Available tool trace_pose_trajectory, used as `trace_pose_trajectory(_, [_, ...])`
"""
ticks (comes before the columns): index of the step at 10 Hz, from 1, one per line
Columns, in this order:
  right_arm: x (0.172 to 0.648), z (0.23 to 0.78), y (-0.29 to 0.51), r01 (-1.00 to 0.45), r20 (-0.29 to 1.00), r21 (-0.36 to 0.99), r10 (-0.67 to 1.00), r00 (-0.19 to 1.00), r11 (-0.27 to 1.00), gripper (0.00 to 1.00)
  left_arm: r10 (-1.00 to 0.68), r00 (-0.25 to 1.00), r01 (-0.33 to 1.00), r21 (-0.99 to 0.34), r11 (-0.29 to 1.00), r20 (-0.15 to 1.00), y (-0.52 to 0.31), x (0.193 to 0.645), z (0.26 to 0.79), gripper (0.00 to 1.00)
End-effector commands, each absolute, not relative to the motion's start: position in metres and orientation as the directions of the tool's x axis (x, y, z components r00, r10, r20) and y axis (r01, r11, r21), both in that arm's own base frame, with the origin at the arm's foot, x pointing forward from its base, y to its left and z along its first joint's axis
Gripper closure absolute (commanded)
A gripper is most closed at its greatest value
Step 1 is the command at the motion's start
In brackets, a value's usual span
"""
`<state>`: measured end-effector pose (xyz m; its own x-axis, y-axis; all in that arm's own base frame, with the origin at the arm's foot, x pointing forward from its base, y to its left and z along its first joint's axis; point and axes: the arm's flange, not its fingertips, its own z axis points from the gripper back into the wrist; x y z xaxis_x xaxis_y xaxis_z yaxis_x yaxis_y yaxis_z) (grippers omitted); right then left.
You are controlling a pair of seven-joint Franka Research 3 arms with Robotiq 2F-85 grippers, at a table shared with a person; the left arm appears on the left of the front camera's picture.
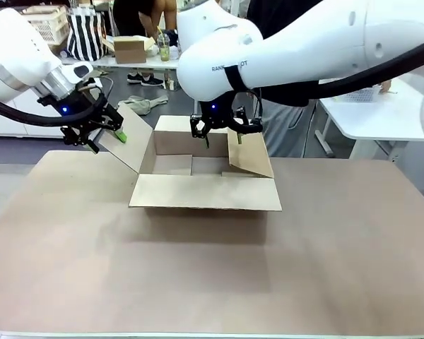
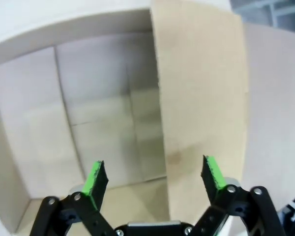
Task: Pack the gift set into the box.
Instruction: Place both hands on the side flaps of the Package Box and spread them outward.
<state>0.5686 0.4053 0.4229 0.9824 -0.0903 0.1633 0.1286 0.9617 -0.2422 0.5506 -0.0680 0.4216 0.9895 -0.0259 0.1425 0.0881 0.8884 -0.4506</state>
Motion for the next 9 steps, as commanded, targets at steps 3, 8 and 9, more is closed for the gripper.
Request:
trace_pose_trajectory(3, [0.582,0.414,0.396,0.142,0.155,-0.395,-0.086,0.984,0.908,0.00,-0.017,0.990,0.077,-0.441,0.894,0.140,-0.069,0.550,0.423,0.00])
trace_pose_trajectory(8, [0.560,0.435,0.328,0.253,0.174,-0.406,-0.198,0.965,0.878,0.00,-0.017,0.990,0.077,-0.441,0.894,0.140,-0.069,0.550,0.423,0.00])
trace_pose_trajectory(9, [0.552,0.445,0.316,0.266,0.192,-0.376,-0.206,0.959,0.888,0.00,-0.017,0.990,0.077,-0.441,0.894,0.140,-0.069,0.550,0.423,0.00])
